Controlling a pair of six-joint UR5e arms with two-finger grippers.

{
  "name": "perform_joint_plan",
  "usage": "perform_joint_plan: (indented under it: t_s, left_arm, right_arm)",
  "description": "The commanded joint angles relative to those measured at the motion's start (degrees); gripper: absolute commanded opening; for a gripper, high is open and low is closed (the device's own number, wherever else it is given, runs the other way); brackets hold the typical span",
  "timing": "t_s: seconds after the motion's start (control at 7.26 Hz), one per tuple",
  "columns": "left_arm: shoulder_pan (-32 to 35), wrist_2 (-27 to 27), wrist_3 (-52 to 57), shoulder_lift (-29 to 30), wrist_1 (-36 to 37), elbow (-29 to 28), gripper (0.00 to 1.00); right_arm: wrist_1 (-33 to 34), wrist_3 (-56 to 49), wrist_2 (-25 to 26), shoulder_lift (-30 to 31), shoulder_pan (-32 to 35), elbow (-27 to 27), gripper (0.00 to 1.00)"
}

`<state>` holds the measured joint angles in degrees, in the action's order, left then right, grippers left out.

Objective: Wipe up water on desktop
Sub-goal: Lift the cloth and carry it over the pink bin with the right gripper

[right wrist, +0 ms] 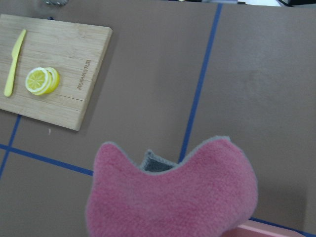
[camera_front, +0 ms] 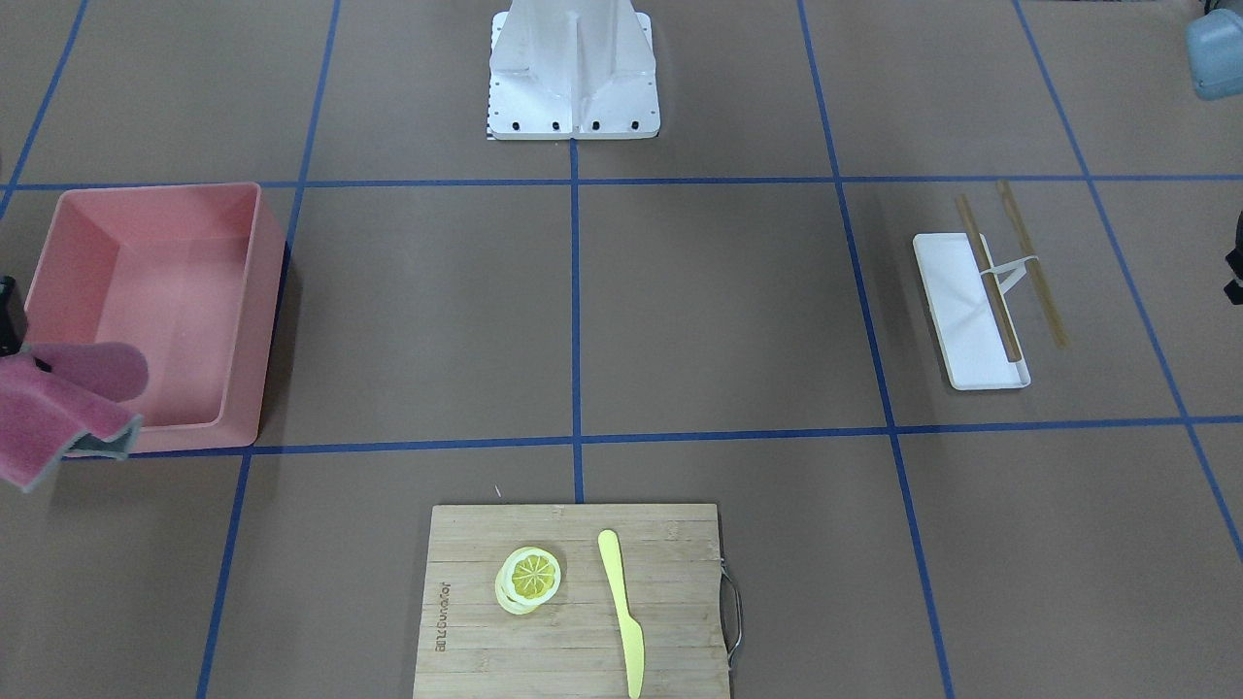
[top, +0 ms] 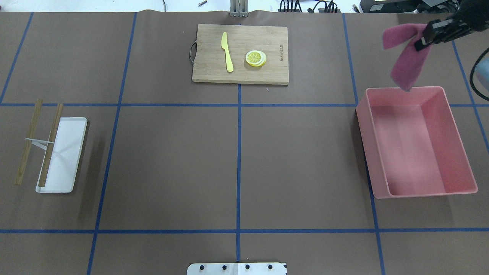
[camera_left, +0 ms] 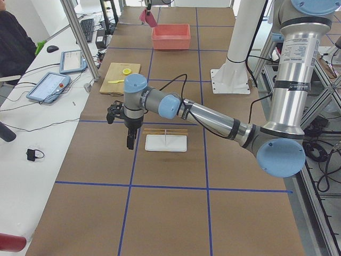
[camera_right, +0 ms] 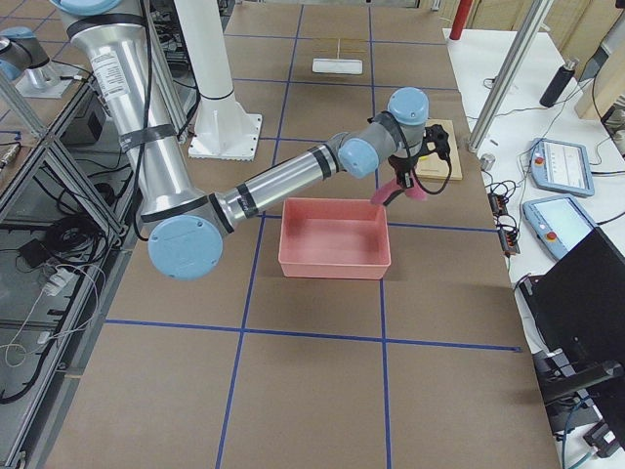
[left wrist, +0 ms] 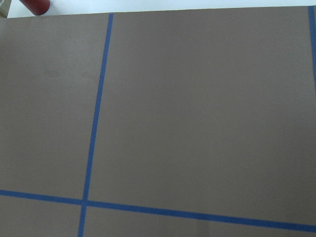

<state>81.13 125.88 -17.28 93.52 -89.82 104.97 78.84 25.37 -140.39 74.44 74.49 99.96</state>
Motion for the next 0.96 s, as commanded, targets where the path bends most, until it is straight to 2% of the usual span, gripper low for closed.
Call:
perform_joint_plan:
  t_s: [0.0,0.28,0.41,0.55,0.69,0.83]
  left_arm:
    - [2.0,2.2,4.0,-3.5,-0.2,0.0,0.98]
    - [2.0,2.2,4.0,-3.5,-0.3,-1.1,0.98]
    - [2.0,2.2,4.0,-3.5,-0.3,-1.3,0.98]
    - [1.9,2.2,4.0,-3.5,-0.3,-1.3,0.98]
    - [1.9,2.3,4.1,-3.5,-0.3,-1.3,0.98]
    - [1.9,2.2,4.6,-3.5,-0.3,-1.3,0.98]
  right_arm:
    - [1.0,-4.7,0.5,6.3,-0.5,0.4,0.0]
    - [1.2,-4.5,0.4,9.6,-5.1,4.7,0.0]
    - [4.5,-4.5,0.3,9.7,-5.7,6.6,0.0]
    - [8.1,-4.6,0.3,9.5,-7.2,8.8,0.93]
    - [8.3,-4.6,0.3,10.6,-7.2,9.4,1.0]
    - [7.9,-4.5,1.1,10.3,-6.7,8.8,1.0]
